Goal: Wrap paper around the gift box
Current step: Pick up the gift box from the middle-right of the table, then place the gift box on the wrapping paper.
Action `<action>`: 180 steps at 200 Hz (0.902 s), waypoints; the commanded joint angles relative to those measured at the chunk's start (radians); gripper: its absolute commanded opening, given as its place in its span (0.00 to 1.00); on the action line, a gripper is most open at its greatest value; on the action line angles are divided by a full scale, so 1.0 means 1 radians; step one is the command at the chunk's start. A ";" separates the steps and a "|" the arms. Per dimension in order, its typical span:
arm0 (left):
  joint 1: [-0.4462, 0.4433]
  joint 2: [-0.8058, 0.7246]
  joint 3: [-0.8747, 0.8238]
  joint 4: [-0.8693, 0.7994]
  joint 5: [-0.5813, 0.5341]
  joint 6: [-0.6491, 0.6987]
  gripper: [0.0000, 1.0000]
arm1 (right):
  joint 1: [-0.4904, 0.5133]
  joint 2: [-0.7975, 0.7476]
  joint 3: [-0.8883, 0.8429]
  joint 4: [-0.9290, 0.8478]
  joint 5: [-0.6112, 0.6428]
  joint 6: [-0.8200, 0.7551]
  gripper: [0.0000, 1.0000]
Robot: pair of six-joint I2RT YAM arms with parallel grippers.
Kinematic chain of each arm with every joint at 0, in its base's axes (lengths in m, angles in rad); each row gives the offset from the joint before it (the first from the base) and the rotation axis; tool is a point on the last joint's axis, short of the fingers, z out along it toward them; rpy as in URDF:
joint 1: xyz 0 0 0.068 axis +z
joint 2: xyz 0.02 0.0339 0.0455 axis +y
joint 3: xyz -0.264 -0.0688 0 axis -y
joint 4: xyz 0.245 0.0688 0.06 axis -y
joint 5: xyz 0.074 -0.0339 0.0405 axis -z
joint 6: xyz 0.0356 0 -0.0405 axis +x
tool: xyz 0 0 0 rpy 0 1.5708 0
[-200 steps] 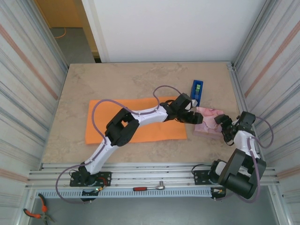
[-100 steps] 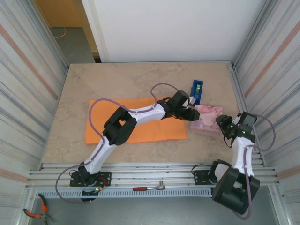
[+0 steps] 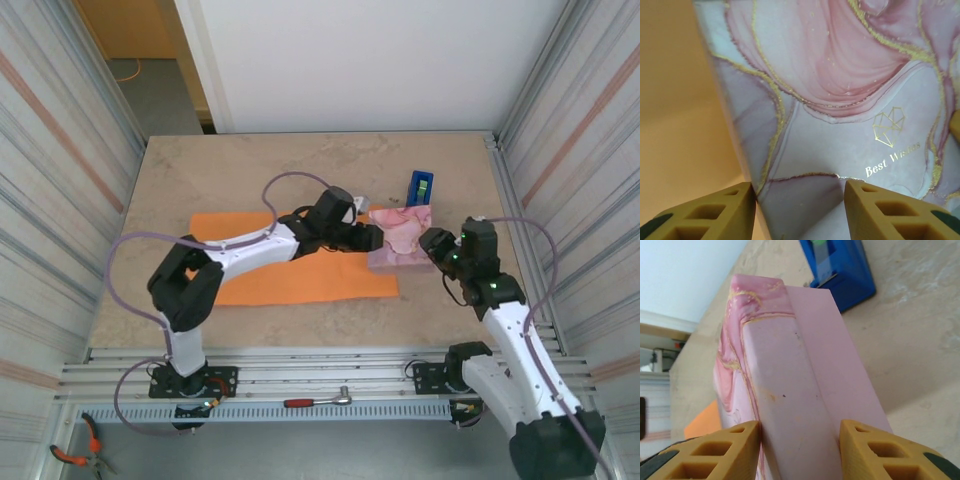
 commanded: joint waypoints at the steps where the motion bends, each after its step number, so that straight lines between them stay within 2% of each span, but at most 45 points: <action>1: -0.004 -0.142 -0.055 0.204 0.117 0.010 0.49 | 0.164 0.096 0.055 0.088 0.018 0.085 0.44; 63: 0.186 -0.404 -0.298 0.143 0.105 0.052 0.50 | 0.458 0.482 0.201 0.321 0.161 0.146 0.43; 102: 0.280 -0.510 -0.426 0.081 0.072 0.122 0.50 | 0.574 0.718 0.317 0.435 0.190 0.175 0.42; 143: 0.397 -0.547 -0.581 0.097 0.075 0.143 0.51 | 0.632 0.859 0.386 0.486 0.185 0.184 0.42; 180: 0.469 -0.583 -0.639 0.075 0.063 0.169 0.57 | 0.624 0.820 0.371 0.440 0.178 0.140 0.50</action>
